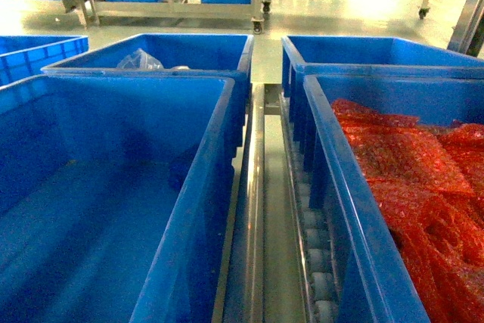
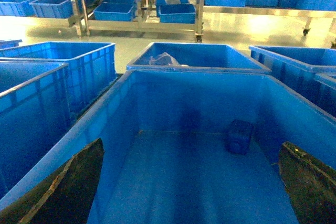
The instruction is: Pick blue part to blue bin on bottom shelf
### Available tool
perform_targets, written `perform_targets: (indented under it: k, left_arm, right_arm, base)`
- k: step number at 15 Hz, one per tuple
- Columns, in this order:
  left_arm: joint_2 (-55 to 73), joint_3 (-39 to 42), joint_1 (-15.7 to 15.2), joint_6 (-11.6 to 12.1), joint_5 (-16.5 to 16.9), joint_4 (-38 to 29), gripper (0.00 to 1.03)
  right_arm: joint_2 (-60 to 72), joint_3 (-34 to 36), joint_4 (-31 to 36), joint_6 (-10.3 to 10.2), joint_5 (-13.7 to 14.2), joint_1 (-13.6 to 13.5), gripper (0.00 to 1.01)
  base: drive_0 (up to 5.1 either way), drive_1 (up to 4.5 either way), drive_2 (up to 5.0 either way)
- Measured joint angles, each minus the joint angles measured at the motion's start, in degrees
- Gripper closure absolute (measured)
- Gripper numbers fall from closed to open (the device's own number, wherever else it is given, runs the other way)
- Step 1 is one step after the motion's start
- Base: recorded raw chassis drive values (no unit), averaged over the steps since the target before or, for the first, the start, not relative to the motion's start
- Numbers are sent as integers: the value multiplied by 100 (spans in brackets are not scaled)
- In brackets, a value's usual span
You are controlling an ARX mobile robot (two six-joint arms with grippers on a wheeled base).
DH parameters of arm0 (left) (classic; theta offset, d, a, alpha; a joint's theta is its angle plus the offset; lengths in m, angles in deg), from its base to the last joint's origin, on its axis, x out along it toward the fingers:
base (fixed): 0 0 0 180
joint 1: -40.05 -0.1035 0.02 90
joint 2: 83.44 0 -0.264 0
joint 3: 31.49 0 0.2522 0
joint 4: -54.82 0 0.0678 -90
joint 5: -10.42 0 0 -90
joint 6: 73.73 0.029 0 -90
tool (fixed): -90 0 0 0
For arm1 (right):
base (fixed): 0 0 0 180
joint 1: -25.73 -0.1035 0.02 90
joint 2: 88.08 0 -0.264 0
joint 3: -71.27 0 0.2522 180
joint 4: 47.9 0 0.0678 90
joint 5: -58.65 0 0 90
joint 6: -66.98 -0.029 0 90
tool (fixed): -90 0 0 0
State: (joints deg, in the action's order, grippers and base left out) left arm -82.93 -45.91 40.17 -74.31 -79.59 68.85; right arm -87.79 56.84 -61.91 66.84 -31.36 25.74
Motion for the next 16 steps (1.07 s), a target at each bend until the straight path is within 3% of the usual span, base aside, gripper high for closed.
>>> perform_targets:
  k: [16]
  left_arm:
    - [2, 0, 0, -2, 0, 0, 5]
  right_arm:
    - [0, 0, 0, -2, 0, 0, 3]
  base:
    - [0, 0, 0]
